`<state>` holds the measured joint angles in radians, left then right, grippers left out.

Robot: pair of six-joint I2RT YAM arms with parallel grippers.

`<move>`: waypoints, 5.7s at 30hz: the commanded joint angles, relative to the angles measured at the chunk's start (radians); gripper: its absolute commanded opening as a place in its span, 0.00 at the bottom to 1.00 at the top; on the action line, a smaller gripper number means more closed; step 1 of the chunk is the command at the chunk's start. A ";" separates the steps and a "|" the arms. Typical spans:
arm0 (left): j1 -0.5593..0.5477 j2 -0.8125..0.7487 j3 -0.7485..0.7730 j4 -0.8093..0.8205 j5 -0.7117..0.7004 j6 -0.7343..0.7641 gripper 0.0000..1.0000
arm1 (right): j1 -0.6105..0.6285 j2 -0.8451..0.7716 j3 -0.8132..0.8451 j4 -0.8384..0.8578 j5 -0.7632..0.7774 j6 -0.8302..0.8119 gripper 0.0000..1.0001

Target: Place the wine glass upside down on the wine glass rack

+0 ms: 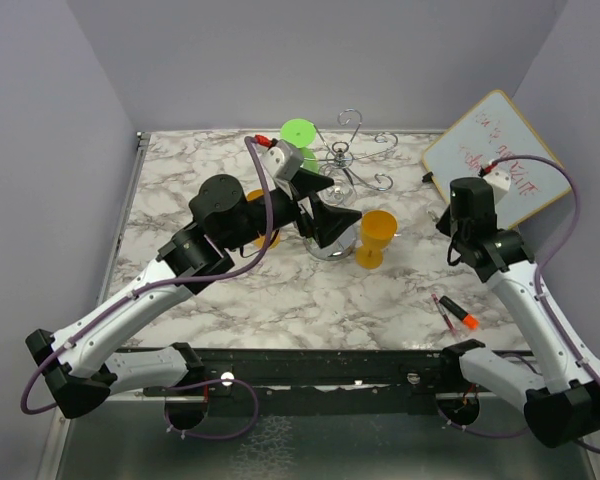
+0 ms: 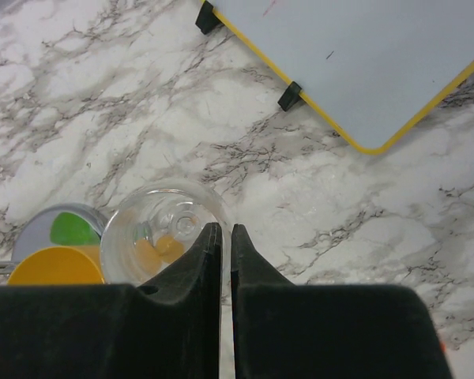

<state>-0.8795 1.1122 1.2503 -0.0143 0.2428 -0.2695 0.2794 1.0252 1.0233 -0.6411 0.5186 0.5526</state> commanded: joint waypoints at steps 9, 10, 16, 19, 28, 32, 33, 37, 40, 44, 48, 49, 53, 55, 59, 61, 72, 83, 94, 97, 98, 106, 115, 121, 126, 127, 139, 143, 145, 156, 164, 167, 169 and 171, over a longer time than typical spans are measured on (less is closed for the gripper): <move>-0.004 0.201 0.244 -0.024 0.009 -0.273 0.99 | -0.004 -0.261 -0.006 0.046 0.111 0.026 0.01; -0.004 0.216 0.258 -0.013 0.002 -0.308 0.99 | -0.005 -0.289 -0.005 0.059 0.121 0.022 0.01; -0.003 0.304 0.329 0.022 -0.092 -0.499 0.99 | -0.005 -0.459 -0.048 0.246 0.129 -0.040 0.01; -0.004 0.333 0.322 0.106 -0.104 -0.594 0.98 | -0.004 -0.511 -0.039 0.293 0.131 -0.050 0.01; -0.021 0.461 0.368 0.267 -0.125 -0.849 0.97 | -0.004 -0.640 -0.035 0.437 0.113 -0.053 0.01; -0.041 0.518 0.420 0.279 -0.159 -0.917 0.97 | -0.004 -0.669 -0.031 0.479 0.086 -0.033 0.01; -0.046 0.529 0.431 0.284 -0.170 -0.934 0.97 | -0.004 -0.675 -0.030 0.487 0.081 -0.025 0.01; -0.070 0.574 0.488 0.296 -0.189 -0.981 0.98 | -0.004 -0.689 -0.027 0.504 0.054 0.006 0.01; -0.092 0.606 0.532 0.297 -0.193 -1.011 0.99 | -0.004 -0.695 -0.031 0.530 0.022 0.024 0.01; -0.133 0.630 0.547 0.293 -0.234 -1.063 0.99 | -0.004 -0.697 -0.042 0.579 -0.031 0.031 0.01; -0.156 0.657 0.587 0.264 -0.291 -1.075 0.94 | -0.005 -0.697 -0.051 0.627 -0.091 0.026 0.01; -0.158 0.665 0.599 0.263 -0.298 -1.077 0.91 | -0.004 -0.696 -0.049 0.632 -0.103 0.024 0.01; -0.166 0.701 0.658 0.267 -0.319 -1.093 0.77 | -0.005 -0.698 -0.052 0.633 -0.146 0.025 0.01; -0.172 0.724 0.684 0.272 -0.338 -1.101 0.73 | -0.004 -0.702 -0.057 0.659 -0.163 0.033 0.01; -0.182 0.751 0.733 0.272 -0.401 -1.113 0.69 | -0.005 -0.715 -0.075 0.682 -0.186 0.055 0.01; -0.190 0.761 0.750 0.273 -0.434 -1.117 0.64 | -0.005 -0.721 -0.087 0.695 -0.194 0.064 0.01; -0.200 0.780 0.778 0.305 -0.539 -1.118 0.26 | -0.005 -0.715 -0.107 0.730 -0.276 0.035 0.01; -0.203 0.742 0.709 0.405 -0.528 -0.949 0.00 | -0.005 -0.714 -0.119 0.649 -0.318 0.014 0.29; -0.203 0.535 0.453 0.594 -0.573 -0.493 0.00 | -0.005 -0.811 -0.130 0.349 -0.388 -0.136 0.55; -0.203 0.486 0.400 0.597 -0.524 -0.403 0.00 | -0.005 -0.812 -0.111 0.277 -0.446 -0.179 0.55; -0.203 0.470 0.382 0.597 -0.500 -0.375 0.00 | -0.005 -0.812 -0.102 0.266 -0.468 -0.191 0.55; -0.203 0.334 0.239 0.586 -0.268 -0.167 0.00 | -0.005 -0.742 0.002 0.284 -0.673 -0.264 0.61; -0.203 0.218 0.191 0.356 -0.024 -0.022 0.00 | -0.005 -0.580 0.031 0.423 -1.038 -0.241 0.64; -0.203 0.175 0.158 0.186 0.067 0.004 0.00 | -0.004 -0.497 -0.003 0.573 -1.304 -0.192 0.63; -0.203 0.139 0.107 0.184 0.082 -0.004 0.00 | -0.005 -0.443 -0.058 0.694 -1.387 -0.114 0.61; -0.203 0.134 0.099 0.192 0.084 -0.008 0.00 | -0.004 -0.432 -0.069 0.711 -1.391 -0.103 0.61; -0.203 0.140 0.049 0.309 0.157 -0.065 0.00 | -0.005 -0.385 -0.213 0.942 -1.449 0.048 0.46; -0.203 0.154 0.042 0.343 0.190 -0.086 0.00 | -0.005 -0.374 -0.246 1.015 -1.462 0.106 0.39; -0.203 0.164 0.043 0.358 0.189 -0.087 0.00 | -0.004 -0.362 -0.256 1.049 -1.480 0.132 0.38; -0.203 0.197 0.047 0.407 0.196 -0.062 0.00 | -0.005 -0.341 -0.271 1.078 -1.531 0.198 0.38; -0.203 0.202 0.027 0.463 0.143 -0.066 0.00 | -0.005 -0.331 -0.260 1.079 -1.536 0.214 0.02; -0.203 0.193 0.007 0.473 0.114 -0.072 0.00 | -0.004 -0.334 -0.256 1.068 -1.513 0.200 0.01; -0.203 0.187 -0.004 0.474 0.097 -0.075 0.01 | -0.005 -0.343 -0.254 1.048 -1.487 0.180 0.01; -0.203 0.182 -0.013 0.474 0.087 -0.081 0.20 | -0.005 -0.353 -0.248 1.019 -1.451 0.152 0.01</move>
<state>-1.0737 1.3170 1.2537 0.3756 0.3580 -0.3573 0.2752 0.6785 0.7666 0.4576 -0.9848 0.7204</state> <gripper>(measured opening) 0.056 0.078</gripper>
